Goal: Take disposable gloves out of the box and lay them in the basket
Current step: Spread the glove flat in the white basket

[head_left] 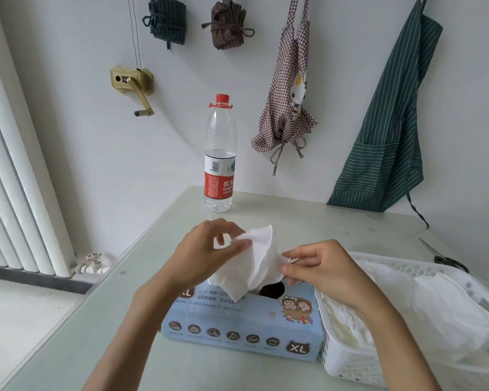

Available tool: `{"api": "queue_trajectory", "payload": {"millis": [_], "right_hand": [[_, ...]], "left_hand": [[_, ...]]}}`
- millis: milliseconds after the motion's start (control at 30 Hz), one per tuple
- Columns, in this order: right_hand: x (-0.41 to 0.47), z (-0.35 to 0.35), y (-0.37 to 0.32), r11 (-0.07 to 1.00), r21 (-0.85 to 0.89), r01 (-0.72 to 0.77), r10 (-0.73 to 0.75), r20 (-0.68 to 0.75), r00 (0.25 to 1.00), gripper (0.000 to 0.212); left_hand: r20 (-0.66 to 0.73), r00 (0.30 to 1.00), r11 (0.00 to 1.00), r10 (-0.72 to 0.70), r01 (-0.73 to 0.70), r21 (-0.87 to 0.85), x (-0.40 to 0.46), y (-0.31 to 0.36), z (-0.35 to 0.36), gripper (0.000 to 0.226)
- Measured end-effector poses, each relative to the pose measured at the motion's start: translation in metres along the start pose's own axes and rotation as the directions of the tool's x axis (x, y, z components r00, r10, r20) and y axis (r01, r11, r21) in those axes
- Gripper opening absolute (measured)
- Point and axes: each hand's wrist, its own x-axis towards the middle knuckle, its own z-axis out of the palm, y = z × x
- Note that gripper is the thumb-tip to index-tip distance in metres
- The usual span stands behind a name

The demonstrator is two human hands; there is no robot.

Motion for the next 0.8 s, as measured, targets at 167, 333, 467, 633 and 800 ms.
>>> {"api": "queue_trajectory", "payload": {"millis": [167,333,467,633,800], "right_hand": [[0.004,0.004,0.010,0.966,-0.257,-0.016,-0.031,-0.178,0.984,0.007],[0.006,0.004,-0.001,0.991,0.047,0.128,-0.116,-0.209,0.971,0.005],[0.006,-0.003,-0.007,0.924,0.332,0.189,-0.052,-0.381,0.923,0.009],[0.001,-0.017,-0.010,0.941,0.269,0.204,-0.058,-0.465,0.884,0.010],[-0.010,-0.032,-0.023,0.959,0.243,0.147,-0.071,-0.297,0.952,0.008]], "left_hand": [[-0.276,0.960,0.997,-0.054,0.038,-0.061,0.003,-0.003,-0.008,0.011],[0.046,0.987,0.987,-0.156,0.155,0.034,0.001,-0.018,-0.010,0.037],[0.073,0.986,0.915,-0.151,0.111,0.388,0.000,-0.019,0.008,0.027],[0.126,0.982,0.931,-0.142,0.090,0.354,-0.002,-0.014,0.015,0.065],[0.204,0.978,0.993,-0.042,0.064,-0.102,-0.001,0.008,-0.011,0.048]]}}
